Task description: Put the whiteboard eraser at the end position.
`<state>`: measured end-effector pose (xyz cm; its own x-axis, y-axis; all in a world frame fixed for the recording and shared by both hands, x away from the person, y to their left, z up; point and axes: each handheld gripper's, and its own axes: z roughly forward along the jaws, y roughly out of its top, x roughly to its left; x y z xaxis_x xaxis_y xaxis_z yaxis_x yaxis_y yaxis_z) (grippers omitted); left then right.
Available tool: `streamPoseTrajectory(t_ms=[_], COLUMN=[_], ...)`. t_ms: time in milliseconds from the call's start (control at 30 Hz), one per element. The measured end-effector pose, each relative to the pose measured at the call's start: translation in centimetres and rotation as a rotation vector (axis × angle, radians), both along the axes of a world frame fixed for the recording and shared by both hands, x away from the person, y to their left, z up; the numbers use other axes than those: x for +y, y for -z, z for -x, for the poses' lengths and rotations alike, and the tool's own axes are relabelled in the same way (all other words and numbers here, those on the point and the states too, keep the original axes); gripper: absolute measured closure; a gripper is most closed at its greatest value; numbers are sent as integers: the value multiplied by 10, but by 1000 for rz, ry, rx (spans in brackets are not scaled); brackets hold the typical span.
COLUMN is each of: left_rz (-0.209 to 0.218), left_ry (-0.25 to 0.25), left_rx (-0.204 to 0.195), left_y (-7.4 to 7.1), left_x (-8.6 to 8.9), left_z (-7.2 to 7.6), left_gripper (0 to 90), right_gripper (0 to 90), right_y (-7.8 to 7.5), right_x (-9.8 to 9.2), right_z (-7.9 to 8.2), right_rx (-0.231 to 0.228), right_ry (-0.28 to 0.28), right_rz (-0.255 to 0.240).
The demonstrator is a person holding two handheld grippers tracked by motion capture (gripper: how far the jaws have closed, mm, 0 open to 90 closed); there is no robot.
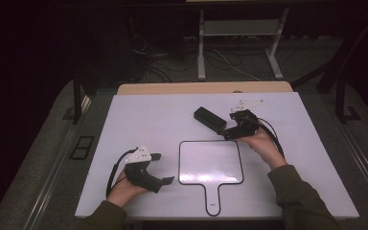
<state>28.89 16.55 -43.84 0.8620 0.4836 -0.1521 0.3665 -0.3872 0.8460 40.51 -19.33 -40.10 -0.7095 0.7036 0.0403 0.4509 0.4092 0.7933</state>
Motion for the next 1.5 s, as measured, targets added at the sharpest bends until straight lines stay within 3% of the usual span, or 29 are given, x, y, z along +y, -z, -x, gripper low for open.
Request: streamPoseTrajectory(t_ms=[233,367,567,800,1367,1500], left_rz=[4,6,10,5,10,2], left_ry=[2,4,3,6,3,9], left_rx=[-3,0,0,-3,-4,-6], left_y=[-2,-2,-2,-3,-3,-3], left_x=[1,0,1,1,0,0], left_z=[3,4,4,5,6,6], left_gripper=[0,0,0,0,0,0], right_gripper=[105,105,105,105,106,106], right_y=[-1,1,7,15,30,34], right_x=[-7,-15,-25,-34,-62,-71], right_z=[26,38,50,67,108,116], right_rx=[-4,-26,-12,-10,-34,-21], right_ry=[-24,-12,11,19,46,50], right_rz=[-38,-42,-62,-37,-45,-59])
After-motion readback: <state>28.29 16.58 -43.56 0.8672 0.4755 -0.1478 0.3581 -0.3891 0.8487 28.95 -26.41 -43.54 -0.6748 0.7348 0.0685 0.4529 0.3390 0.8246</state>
